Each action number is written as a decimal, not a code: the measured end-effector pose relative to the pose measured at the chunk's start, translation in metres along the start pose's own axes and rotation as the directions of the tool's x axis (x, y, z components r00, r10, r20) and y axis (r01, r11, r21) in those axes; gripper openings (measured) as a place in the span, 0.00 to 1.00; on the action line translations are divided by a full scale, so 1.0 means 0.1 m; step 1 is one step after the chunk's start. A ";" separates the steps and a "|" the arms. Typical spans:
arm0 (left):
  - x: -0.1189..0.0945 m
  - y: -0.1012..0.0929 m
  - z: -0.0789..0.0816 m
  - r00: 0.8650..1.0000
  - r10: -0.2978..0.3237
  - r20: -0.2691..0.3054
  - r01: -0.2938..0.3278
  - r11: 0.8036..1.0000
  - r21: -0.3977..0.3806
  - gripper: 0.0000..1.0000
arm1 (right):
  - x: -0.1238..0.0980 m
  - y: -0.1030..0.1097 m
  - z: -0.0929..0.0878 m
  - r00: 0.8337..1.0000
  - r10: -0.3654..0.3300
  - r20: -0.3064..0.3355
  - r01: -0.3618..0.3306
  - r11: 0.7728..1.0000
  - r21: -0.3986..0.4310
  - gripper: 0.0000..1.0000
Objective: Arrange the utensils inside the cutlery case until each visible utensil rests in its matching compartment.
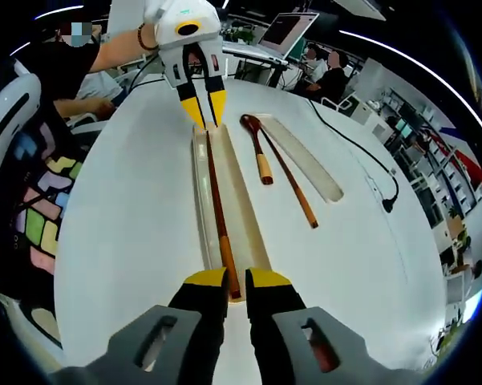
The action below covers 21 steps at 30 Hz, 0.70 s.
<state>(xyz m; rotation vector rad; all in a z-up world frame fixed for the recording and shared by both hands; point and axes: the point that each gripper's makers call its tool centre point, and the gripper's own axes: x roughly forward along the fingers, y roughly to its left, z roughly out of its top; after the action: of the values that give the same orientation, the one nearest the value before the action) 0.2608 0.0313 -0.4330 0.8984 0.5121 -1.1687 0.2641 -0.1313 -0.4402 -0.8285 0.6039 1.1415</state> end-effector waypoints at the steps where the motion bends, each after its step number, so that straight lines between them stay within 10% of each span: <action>1: -0.01 0.01 0.00 1.000 0.004 -0.001 -0.004 1.000 0.001 0.09 | -0.01 -0.01 0.01 1.000 -0.006 0.002 0.006 1.000 0.004 0.08; 21: -0.11 0.39 -0.20 0.992 0.099 -0.083 -0.100 0.995 -0.007 0.09 | -0.10 -0.30 0.25 0.998 -0.063 0.012 0.063 0.998 0.005 0.09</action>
<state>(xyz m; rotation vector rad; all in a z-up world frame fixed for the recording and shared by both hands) 0.2958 0.0587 -0.4225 0.9551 0.5345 -1.0408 0.2896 -0.1216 -0.4106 -0.8306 0.5660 1.0867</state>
